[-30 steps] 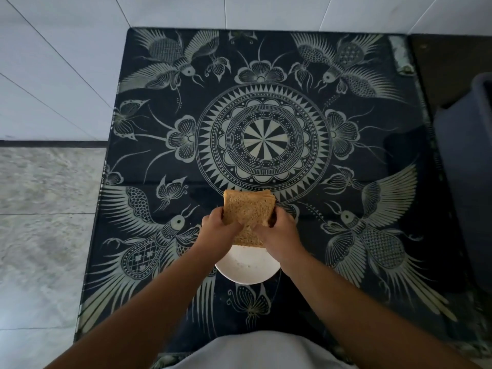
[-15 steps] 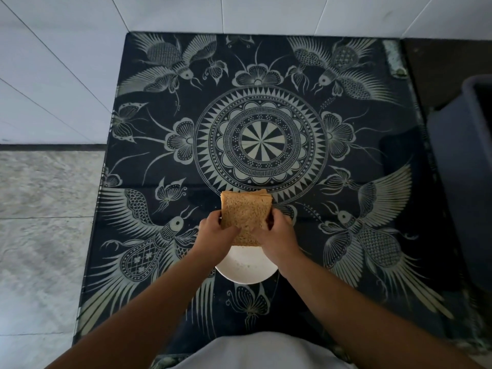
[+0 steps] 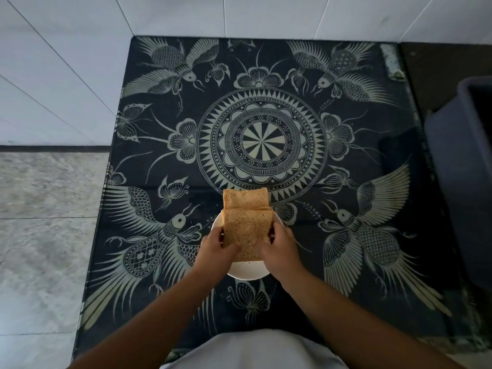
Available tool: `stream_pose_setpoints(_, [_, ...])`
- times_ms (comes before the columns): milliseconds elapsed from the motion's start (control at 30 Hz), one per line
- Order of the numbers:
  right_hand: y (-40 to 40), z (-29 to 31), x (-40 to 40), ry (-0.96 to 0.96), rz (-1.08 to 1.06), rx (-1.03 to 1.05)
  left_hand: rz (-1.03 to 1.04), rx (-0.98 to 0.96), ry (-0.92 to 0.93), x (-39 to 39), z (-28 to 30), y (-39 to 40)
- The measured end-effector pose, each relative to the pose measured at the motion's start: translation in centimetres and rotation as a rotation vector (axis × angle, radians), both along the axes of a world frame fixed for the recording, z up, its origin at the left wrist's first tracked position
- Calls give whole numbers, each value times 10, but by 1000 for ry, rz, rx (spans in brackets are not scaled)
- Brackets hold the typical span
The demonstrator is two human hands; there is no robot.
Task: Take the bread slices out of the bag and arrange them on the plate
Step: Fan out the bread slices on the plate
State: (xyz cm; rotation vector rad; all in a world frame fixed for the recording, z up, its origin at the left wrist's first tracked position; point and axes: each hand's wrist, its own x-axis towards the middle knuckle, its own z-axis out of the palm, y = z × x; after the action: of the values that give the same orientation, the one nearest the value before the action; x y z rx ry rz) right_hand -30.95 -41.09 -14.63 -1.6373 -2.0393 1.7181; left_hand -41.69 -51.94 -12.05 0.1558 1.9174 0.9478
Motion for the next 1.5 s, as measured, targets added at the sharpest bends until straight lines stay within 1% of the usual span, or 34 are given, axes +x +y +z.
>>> stream_pose_setpoints(400, [0,-1,-1,19,1,8,-35,13,54,-3,-3,2])
stream_pose_setpoints(600, [3,-3,-2,11,-2,8,-32,74,94,-2,-1,2])
stream_pose_setpoints(800, [8,-3,-4,8,13,-24,-25,34,75,-4,-4,7])
stream_pose_setpoints(867, [8,-3,-3,35,2,-30,-20,25,68,-5,-7,8])
stream_pose_setpoints(967, [6,-2,2,74,-37,-20,-2,-14,118,-2,-8,6])
stream_pose_setpoints(1100, [-2,3,6,102,-7,41,-26,19,172,5,-7,5])
stream_pose_setpoints(1200, [-6,6,9,107,7,47,-28,23,152,8,-5,1])
stream_pose_setpoints(1500, [-33,2,30,11,36,62,-48,-4,88,26,-4,-23])
